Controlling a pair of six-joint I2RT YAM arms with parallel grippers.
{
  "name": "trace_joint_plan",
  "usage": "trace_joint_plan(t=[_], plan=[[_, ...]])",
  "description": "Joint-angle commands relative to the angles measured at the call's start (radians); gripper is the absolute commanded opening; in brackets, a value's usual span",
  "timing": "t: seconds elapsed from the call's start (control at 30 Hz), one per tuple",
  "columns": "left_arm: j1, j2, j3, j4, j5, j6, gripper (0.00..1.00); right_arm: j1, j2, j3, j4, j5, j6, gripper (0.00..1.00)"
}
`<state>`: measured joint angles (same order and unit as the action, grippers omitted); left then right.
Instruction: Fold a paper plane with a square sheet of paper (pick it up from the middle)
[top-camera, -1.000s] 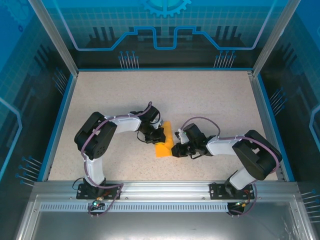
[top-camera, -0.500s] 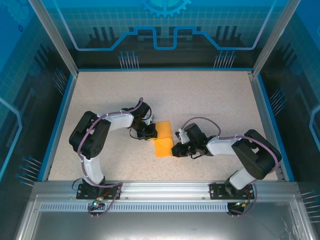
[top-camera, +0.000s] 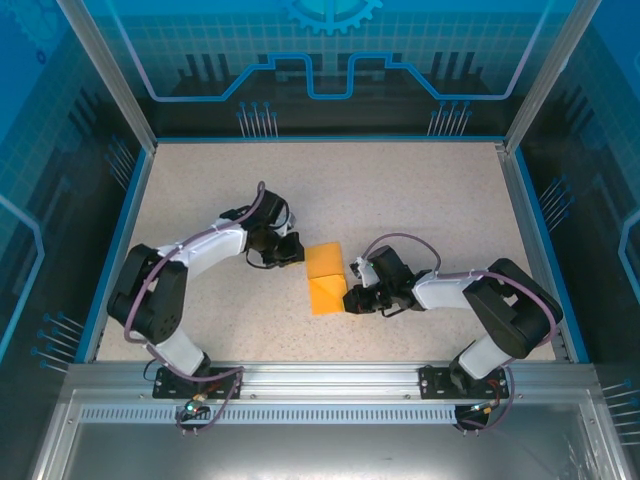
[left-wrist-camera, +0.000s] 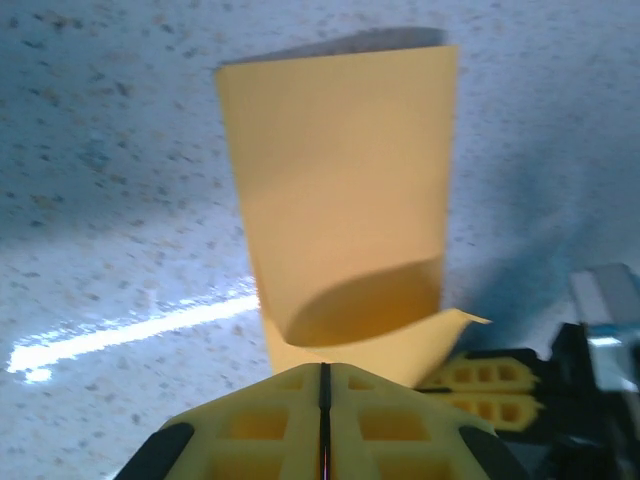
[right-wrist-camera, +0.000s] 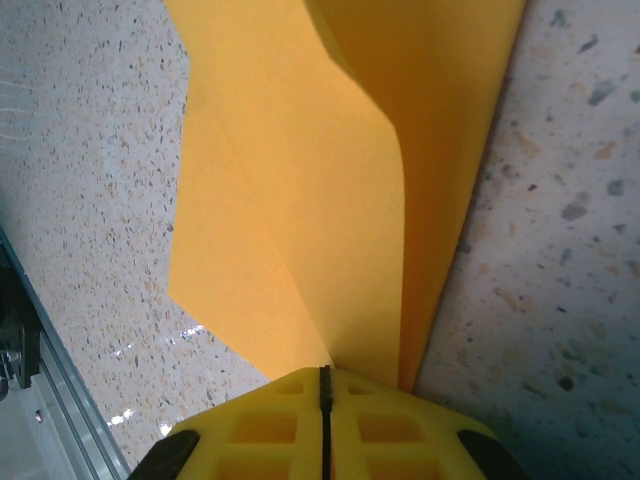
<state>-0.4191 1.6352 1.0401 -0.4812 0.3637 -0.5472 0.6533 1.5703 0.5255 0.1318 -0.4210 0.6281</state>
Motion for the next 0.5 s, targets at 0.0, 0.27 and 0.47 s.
trace_joint_plan(t=[0.0, 0.27, 0.47], plan=[[-0.055, -0.006, -0.043, 0.03, 0.076, -0.071, 0.09, -0.003, 0.053, -0.042, -0.182, 0.055, -0.003, 0.08], [-0.145, 0.106, -0.046, 0.162, 0.112, -0.132, 0.08, -0.003, 0.055, -0.033, -0.174, 0.052, -0.001, 0.08], [-0.152, 0.184, -0.057, 0.201, 0.117, -0.124, 0.08, -0.004, 0.049, -0.03, -0.175, 0.054, 0.002, 0.08]])
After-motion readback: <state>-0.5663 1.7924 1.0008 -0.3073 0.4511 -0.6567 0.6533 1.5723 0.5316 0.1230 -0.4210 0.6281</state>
